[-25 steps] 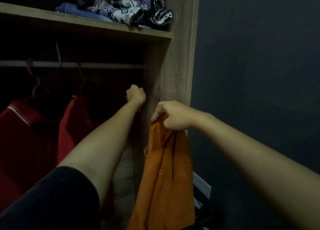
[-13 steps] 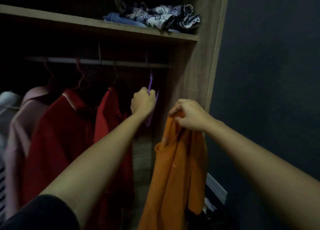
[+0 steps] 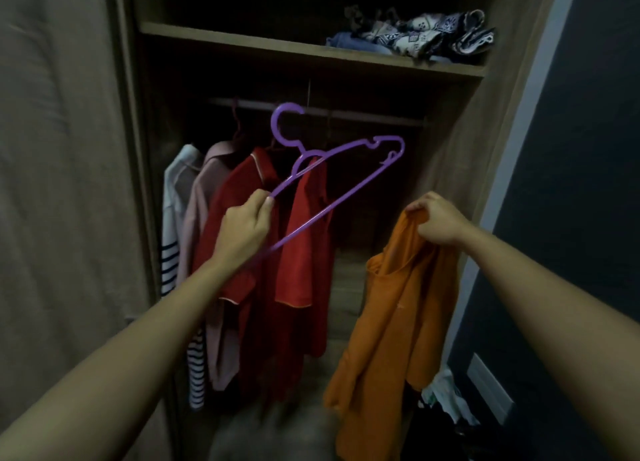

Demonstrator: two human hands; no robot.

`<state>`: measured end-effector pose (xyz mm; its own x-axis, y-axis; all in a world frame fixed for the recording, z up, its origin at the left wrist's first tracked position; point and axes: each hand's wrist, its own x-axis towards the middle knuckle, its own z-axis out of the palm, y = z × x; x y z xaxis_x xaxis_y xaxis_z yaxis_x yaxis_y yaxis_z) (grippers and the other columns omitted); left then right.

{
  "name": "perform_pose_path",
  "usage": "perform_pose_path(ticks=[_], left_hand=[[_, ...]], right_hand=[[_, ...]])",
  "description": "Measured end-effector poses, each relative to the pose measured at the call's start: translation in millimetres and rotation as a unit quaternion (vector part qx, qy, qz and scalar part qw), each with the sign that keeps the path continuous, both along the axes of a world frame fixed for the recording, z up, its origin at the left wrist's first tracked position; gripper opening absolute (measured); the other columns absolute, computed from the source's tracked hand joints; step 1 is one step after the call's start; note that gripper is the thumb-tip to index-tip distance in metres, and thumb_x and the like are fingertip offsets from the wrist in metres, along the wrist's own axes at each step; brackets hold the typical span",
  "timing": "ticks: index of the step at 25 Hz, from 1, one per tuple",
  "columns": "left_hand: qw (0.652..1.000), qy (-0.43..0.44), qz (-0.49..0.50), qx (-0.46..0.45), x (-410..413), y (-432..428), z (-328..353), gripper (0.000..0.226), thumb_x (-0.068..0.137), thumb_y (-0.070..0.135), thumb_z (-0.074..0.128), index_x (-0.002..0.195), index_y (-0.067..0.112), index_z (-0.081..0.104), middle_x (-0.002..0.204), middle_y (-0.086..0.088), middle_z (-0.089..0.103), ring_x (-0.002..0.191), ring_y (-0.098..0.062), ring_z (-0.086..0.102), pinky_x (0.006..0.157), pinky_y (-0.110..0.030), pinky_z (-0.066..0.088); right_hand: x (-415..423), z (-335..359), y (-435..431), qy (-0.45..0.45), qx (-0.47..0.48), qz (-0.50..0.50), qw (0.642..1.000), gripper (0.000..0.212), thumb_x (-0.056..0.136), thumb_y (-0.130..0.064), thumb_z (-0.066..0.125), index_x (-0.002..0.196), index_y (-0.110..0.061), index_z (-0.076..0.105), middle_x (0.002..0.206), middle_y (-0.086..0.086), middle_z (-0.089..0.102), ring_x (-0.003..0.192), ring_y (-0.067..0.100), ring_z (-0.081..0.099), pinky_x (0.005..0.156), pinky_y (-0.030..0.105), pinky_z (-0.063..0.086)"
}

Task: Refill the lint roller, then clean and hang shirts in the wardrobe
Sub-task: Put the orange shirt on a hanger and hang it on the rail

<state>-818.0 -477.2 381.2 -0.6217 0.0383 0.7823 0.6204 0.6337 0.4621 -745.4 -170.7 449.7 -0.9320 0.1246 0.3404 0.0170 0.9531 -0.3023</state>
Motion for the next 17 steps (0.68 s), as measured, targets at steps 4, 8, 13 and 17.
perform_pose_path(ticks=[4,8,13,17], left_hand=[[0.997,0.03,-0.071,0.01,25,-56,-15,0.037,0.091,0.034,0.041,0.089,0.002,0.061,0.064,-0.019,0.055,0.058,-0.004,0.043,0.06,-0.015,0.033],[0.993,0.032,-0.094,-0.059,42,-60,-28,0.033,0.089,0.042,0.04,0.088,0.017,0.062,0.054,-0.009,0.05,0.053,-0.008,0.044,0.053,-0.02,0.034],[0.981,0.068,-0.126,-0.13,68,-2,-33,0.028,0.09,0.04,0.038,0.087,0.019,0.057,0.051,0.003,0.045,0.055,-0.018,0.052,0.05,-0.026,0.029],[0.987,0.07,-0.144,-0.011,75,18,-33,0.02,0.09,0.038,0.041,0.087,0.023,0.054,0.053,-0.008,0.052,0.053,-0.018,0.049,0.051,-0.021,0.031]], right_hand=[[19,-1,-6,0.021,-0.059,0.004,0.998,0.048,0.074,0.0,0.053,0.121,-0.007,0.057,0.127,0.012,0.046,0.12,0.027,0.046,0.098,0.026,0.035],[39,0,-9,0.03,-0.087,0.036,0.995,0.052,0.072,-0.002,0.056,0.122,-0.016,0.057,0.129,0.006,0.045,0.123,0.027,0.041,0.106,0.036,0.036],[60,6,-51,-0.003,0.012,0.14,0.99,0.058,0.072,-0.001,0.053,0.124,-0.027,0.055,0.134,-0.003,0.043,0.122,0.026,0.036,0.106,0.043,0.03],[77,19,-52,0.086,0.27,0.145,0.948,0.053,0.074,-0.041,0.045,0.123,-0.022,0.054,0.118,0.0,0.056,0.105,0.024,0.047,0.086,0.038,0.034]])
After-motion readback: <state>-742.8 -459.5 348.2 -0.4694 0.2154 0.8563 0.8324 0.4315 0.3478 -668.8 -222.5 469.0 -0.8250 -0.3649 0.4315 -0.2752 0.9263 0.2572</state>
